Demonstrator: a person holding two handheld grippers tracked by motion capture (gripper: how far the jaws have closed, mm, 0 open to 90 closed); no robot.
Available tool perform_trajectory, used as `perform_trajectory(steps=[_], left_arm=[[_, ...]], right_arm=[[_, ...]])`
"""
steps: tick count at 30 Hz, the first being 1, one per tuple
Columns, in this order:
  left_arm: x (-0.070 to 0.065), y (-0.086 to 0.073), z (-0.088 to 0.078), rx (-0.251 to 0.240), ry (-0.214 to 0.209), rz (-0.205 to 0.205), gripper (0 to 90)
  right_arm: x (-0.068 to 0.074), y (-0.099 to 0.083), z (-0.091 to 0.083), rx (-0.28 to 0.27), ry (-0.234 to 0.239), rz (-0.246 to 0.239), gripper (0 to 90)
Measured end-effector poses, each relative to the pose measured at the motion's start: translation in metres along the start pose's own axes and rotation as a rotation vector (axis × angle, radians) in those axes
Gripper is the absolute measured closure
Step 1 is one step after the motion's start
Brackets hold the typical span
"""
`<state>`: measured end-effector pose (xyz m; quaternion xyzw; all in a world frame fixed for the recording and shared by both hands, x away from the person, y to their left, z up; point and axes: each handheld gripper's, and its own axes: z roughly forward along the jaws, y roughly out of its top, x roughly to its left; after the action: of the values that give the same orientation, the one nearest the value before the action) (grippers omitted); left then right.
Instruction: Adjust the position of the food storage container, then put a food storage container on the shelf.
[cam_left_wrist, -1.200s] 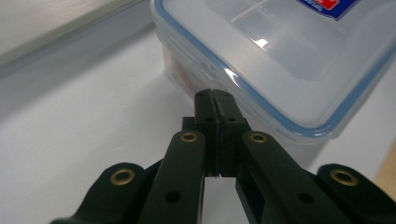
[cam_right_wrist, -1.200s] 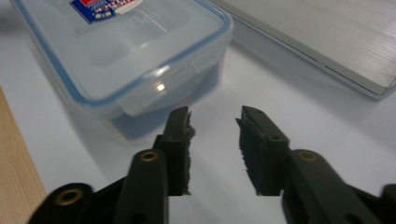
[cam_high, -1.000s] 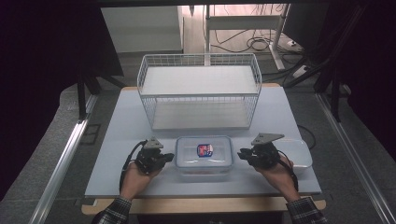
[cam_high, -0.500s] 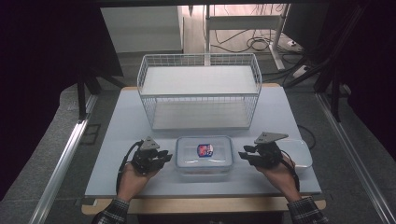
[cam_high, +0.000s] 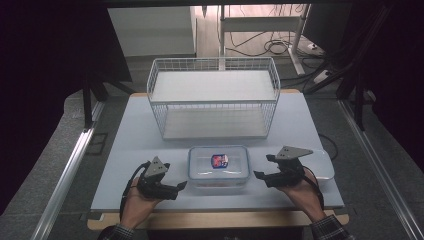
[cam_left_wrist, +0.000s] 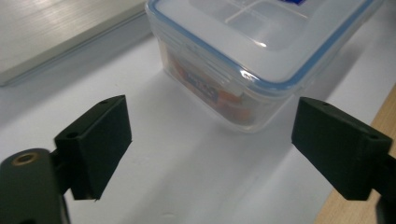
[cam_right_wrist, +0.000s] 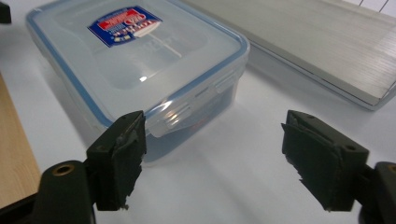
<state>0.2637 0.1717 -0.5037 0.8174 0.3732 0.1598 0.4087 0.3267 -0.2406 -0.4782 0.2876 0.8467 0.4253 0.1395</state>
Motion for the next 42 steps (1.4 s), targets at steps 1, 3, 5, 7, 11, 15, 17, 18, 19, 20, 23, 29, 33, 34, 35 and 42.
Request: perform_trajectory(steps=[1,3,5,7,11,15,17,18,19,20,23,29,33,34,35,42], left_arm=[[-0.001,-0.001,0.000,0.005,0.002,0.003,10.3],[-0.001,-0.002,0.001,0.008,0.006,0.009,8.6],[0.000,-0.002,0.002,0.010,0.005,0.004,8.3],[0.000,-0.002,0.002,0.006,0.003,-0.004,8.1],[0.004,-0.002,0.002,-0.004,0.006,-0.003,6.0],[0.008,-0.004,0.005,-0.005,-0.026,-0.006,3.3],[0.007,-0.002,0.005,-0.003,-0.019,0.002,1.9],[0.007,-0.001,0.005,-0.001,-0.017,0.003,1.7],[0.007,0.002,0.004,0.009,-0.012,0.007,1.4],[0.007,0.003,0.004,0.010,-0.007,0.010,1.4],[0.008,0.010,0.002,0.027,0.004,0.005,1.3],[0.009,0.022,0.008,0.027,-0.014,-0.022,4.0],[0.011,0.032,0.012,0.004,-0.030,-0.036,5.3],[0.012,0.034,0.013,-0.003,-0.039,-0.047,6.2],[0.013,0.036,0.015,-0.004,-0.050,-0.060,6.7],[0.022,0.037,0.037,0.040,-0.124,-0.130,9.3]], right_arm=[[0.000,0.000,-0.001,-0.004,0.001,0.002,20.5],[0.000,-0.001,-0.002,-0.010,0.004,0.006,19.8],[-0.001,-0.002,-0.001,-0.009,0.004,0.011,19.4],[-0.001,-0.002,0.000,-0.008,0.004,0.016,18.8],[0.000,-0.001,0.000,-0.009,0.002,0.018,16.5],[-0.001,0.000,0.000,-0.019,-0.004,0.024,14.3],[-0.001,0.001,0.000,-0.028,-0.007,0.029,11.8],[-0.001,0.002,0.000,-0.030,-0.006,0.027,10.8],[0.000,0.003,-0.001,-0.029,-0.004,0.026,9.4],[0.000,0.005,-0.001,-0.030,-0.003,0.025,6.9],[0.002,0.010,0.001,-0.021,0.012,0.042,4.1],[0.011,0.017,0.006,0.008,0.028,0.013,3.0],[0.010,0.022,0.009,0.032,0.044,0.042,8.0],[0.009,0.023,0.011,0.043,0.050,0.061,9.4],[0.007,0.024,0.013,0.048,0.061,0.075,9.8],[0.001,0.029,0.035,0.089,0.116,0.097,10.4]])
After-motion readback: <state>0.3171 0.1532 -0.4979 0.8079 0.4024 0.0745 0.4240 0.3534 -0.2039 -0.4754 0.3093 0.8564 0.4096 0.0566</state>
